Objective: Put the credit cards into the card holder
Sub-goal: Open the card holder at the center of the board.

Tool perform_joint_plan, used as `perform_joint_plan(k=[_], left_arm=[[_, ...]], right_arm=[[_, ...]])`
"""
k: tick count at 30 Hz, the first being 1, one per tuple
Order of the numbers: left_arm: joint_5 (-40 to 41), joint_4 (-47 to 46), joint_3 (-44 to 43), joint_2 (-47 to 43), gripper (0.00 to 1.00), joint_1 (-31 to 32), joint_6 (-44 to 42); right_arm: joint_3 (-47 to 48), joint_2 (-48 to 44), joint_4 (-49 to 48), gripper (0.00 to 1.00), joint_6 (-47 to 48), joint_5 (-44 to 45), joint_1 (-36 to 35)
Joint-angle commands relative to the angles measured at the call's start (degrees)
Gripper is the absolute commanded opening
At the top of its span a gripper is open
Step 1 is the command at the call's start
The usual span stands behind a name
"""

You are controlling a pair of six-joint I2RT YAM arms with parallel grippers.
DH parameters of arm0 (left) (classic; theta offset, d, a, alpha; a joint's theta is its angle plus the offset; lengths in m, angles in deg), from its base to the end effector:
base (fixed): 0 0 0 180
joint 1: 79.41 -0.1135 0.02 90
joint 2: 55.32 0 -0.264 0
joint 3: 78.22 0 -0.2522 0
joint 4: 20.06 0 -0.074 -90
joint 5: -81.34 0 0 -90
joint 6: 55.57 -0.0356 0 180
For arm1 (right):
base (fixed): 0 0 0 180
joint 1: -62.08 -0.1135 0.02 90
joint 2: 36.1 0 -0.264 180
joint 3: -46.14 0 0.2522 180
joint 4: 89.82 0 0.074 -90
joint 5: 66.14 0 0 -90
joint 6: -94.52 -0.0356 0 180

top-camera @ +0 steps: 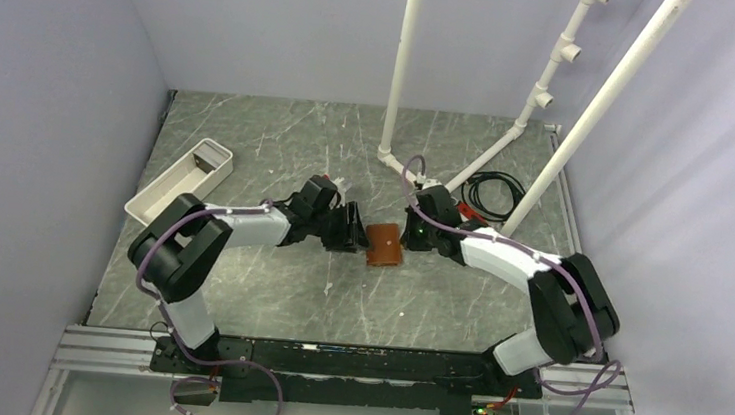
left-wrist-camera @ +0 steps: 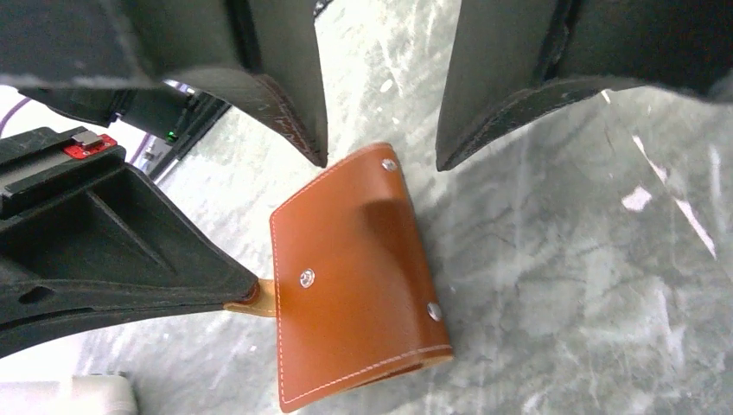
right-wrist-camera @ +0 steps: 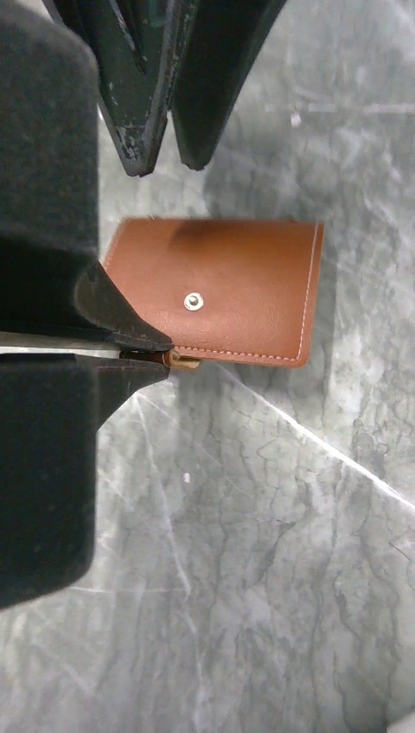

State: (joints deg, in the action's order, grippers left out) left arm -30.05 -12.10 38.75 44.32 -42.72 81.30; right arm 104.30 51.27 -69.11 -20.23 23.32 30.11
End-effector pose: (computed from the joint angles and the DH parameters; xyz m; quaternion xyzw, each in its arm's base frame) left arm 0.2673 -0.2153 0.1482 -0.0090 0.9092 -0.3805 0.1689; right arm 0.2531 0.1584 0.1703 -0.0608 0.9375 0.1667 0.2994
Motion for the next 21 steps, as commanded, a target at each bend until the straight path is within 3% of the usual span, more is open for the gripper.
perform_joint_plan(k=[1,6,13,17,21], left_arm=[[-0.07,1.88,0.69,-7.28,0.58,-0.02,-2.5],[0.67,3.73,2.78,-12.78,0.69,-0.53,-3.38],[0.83,6.42,0.63,-13.05,0.75,-0.71,-4.39],[1.98,8.92,-1.29,-11.0,0.7,-0.65,-5.17],[2.01,8.59,-1.94,-9.31,0.56,-0.66,-5.33]], right_arm=[[2.58,-9.4,3.75,0.0,1.55,0.12,-1.19],[6.15,-7.83,5.29,0.0,0.36,-11.5,-1.28],[5.34,-7.14,2.55,0.0,-1.88,-13.57,-1.34],[5.17,-7.39,4.5,0.0,-1.82,-9.28,-1.26],[3.72,-8.11,6.22,0.0,-1.72,-5.35,-0.94]])
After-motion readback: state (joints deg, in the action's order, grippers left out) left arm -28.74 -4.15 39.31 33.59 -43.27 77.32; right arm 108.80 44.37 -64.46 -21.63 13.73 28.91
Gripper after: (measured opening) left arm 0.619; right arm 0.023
